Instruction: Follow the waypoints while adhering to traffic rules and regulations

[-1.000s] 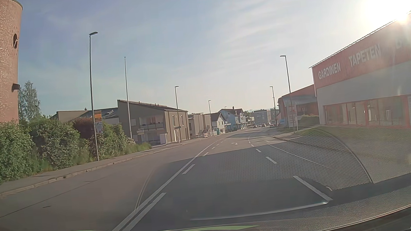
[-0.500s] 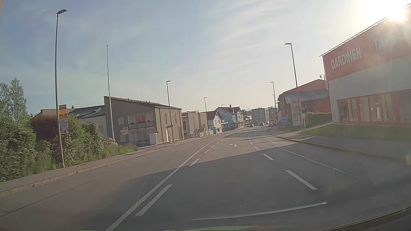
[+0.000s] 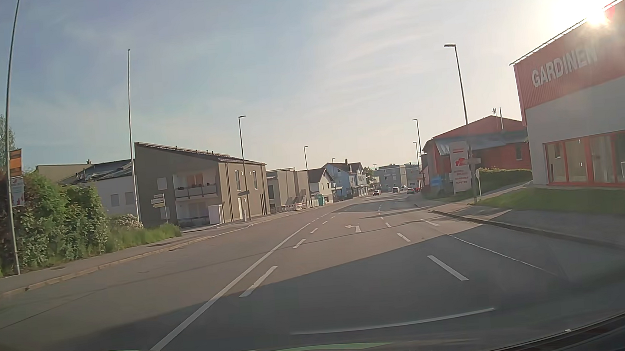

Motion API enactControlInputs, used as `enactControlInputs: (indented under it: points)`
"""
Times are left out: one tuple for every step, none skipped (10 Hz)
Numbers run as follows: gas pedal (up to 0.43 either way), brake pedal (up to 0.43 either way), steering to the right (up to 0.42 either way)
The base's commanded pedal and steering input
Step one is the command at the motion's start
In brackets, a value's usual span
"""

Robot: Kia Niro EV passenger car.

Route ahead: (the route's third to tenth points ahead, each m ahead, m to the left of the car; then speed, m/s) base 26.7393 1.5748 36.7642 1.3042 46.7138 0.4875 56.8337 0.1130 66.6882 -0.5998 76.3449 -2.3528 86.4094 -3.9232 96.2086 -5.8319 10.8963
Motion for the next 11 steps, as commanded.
enactControlInputs:
  points:
    - [0.039,0.000,0.005]
    - [0.039,0.000,0.004]
    - [0.039,0.000,0.003]
    - [0.039,0.000,0.003]
    - [0.039,0.000,0.003]
    - [0.039,0.000,0.004]
    - [0.039,0.000,0.004]
    - [0.039,0.000,0.005]
    - [0.039,0.000,0.006]
    - [0.039,0.000,0.006]
    - [0.039,0.000,0.007]
